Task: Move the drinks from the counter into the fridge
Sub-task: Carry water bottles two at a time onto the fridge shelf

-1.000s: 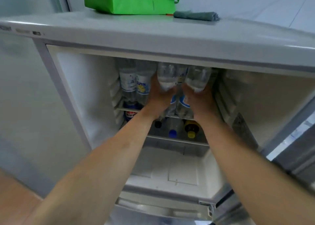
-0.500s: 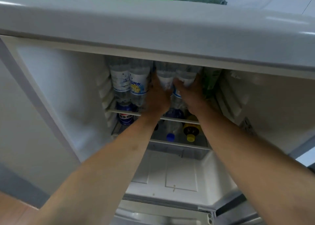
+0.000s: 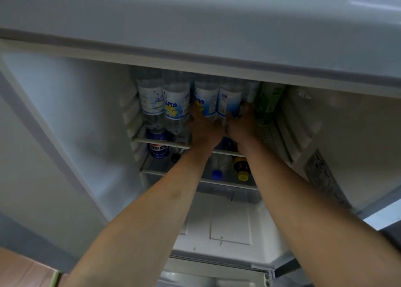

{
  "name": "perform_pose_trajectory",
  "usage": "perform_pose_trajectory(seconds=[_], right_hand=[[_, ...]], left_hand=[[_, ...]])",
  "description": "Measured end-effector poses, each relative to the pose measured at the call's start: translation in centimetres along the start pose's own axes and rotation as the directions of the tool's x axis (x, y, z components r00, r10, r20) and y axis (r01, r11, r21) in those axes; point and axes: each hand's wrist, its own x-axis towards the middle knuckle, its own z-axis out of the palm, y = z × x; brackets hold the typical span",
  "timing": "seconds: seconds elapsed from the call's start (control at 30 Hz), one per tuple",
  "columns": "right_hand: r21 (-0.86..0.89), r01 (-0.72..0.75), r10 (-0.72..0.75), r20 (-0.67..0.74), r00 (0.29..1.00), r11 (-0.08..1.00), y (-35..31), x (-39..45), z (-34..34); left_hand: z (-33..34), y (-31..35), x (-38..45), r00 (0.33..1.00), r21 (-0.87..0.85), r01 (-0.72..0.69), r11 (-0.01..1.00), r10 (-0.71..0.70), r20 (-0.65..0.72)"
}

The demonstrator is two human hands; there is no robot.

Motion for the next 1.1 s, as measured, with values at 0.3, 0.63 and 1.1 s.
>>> perform_pose_trajectory(seconds=[0.3, 0.63, 1.1], right_hand=[[-0.082, -0.124, 0.126, 0.020, 0.992, 0.989, 0.4, 1.2, 0.9], [0.068, -0.164, 0.162, 0.032, 0.986, 0.984, -0.8, -1.4, 0.6], [0.206, -0.037, 0.060, -0.105, 0.993, 0.978, 0.9, -20.2, -4.4]], left_hand=[[0.1, 0.5, 0.6, 0.998, -0.078, 0.024, 0.997, -0.020, 0.055], [-6.1, -0.8, -3.6, 0.973, -0.086, 0.047, 0.995, -0.026, 0.229], [-15.6, -6.1, -18.4, 0.995, -0.226, -0.103, 0.969, 0.098, -0.036]])
